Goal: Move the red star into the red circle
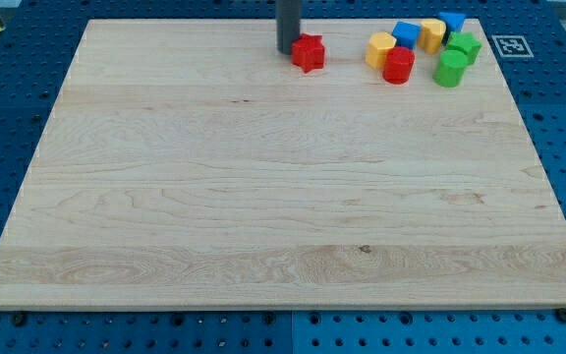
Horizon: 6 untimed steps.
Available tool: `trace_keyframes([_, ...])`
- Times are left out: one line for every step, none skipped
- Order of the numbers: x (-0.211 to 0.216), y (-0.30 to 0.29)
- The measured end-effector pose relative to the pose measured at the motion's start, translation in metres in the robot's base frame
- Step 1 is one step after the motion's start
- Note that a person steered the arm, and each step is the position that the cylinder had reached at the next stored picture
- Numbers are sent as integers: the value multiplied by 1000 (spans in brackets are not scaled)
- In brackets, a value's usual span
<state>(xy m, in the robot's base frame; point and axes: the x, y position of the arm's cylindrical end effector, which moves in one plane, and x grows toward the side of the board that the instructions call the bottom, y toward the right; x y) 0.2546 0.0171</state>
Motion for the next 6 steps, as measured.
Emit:
trace_keyframes([0, 29])
trace_keyframes([1, 24])
trace_keyframes([11, -20])
trace_keyframes([22, -15])
trace_keyframes([28, 16])
trace_keyframes([28, 62])
